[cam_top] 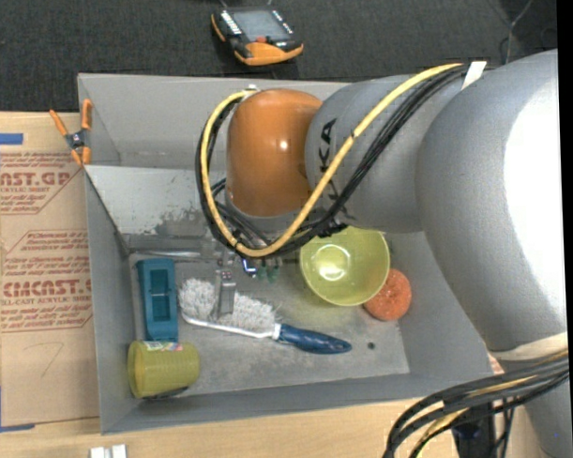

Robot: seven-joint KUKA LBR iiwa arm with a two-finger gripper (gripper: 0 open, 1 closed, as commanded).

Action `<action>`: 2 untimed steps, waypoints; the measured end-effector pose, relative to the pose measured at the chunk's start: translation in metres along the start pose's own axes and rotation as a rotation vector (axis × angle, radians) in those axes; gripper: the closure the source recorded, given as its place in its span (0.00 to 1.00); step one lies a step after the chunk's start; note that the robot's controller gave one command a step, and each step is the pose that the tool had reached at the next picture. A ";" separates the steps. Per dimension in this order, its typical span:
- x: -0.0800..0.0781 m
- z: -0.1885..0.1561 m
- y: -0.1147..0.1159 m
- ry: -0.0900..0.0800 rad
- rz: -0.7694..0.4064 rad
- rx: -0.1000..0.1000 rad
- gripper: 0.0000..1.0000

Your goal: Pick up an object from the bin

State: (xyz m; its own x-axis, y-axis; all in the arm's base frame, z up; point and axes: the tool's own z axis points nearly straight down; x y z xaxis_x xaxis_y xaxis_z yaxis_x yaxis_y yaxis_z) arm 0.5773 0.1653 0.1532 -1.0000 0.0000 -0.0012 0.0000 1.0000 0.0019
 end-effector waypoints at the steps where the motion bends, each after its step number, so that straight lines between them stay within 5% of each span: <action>1: 0.000 0.000 0.000 0.000 0.000 0.000 0.00; 2: 0.017 0.030 -0.042 0.001 -0.174 0.000 0.00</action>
Offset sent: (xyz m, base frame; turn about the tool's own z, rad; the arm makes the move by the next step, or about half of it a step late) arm -0.0166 -0.0425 -0.0292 -0.1796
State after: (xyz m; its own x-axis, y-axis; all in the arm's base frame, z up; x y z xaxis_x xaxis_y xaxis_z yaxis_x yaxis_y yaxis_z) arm 0.5606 0.1229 0.1233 -0.9849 -0.1729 -0.0001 -0.1729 0.9849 0.0013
